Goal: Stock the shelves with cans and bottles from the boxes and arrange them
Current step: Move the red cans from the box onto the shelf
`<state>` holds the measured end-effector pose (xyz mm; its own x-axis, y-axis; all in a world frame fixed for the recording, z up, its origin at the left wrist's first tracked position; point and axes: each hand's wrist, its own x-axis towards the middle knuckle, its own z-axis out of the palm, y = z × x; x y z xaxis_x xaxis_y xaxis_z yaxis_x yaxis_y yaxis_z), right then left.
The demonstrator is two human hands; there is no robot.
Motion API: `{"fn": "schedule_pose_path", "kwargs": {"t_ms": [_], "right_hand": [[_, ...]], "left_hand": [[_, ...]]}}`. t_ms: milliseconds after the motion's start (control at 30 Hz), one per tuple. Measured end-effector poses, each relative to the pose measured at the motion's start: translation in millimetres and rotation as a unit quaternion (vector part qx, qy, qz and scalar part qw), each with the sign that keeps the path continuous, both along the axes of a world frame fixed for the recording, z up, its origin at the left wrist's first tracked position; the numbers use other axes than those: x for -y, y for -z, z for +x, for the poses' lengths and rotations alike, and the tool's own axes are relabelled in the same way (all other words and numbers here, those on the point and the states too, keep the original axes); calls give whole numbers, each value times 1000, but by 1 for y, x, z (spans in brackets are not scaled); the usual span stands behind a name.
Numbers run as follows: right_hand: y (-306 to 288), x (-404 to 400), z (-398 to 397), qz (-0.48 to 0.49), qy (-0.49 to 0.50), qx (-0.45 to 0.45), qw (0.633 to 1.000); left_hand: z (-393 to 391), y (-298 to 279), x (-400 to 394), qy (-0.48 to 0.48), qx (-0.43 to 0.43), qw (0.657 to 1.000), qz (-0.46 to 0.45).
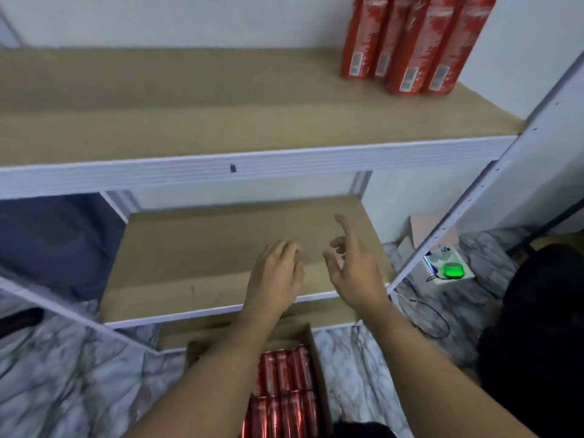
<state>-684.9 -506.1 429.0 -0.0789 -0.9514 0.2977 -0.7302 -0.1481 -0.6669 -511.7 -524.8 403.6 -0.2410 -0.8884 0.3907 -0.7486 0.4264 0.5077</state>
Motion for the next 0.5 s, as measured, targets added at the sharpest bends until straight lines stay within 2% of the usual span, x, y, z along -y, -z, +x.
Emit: {"fn": "schedule_pose_path", "kwargs": {"t_ms": [133,267,500], "right_hand": [[132,-14,30,112,-35,-41,992],[265,-27,50,232,-70,-92,966],[466,-61,69,406,-136,-118,896]], "left_hand": [[35,124,-22,-31,39,994,98],[61,256,-50,-58,70,975,203],[79,446,-106,-76,99,906,404]]}}
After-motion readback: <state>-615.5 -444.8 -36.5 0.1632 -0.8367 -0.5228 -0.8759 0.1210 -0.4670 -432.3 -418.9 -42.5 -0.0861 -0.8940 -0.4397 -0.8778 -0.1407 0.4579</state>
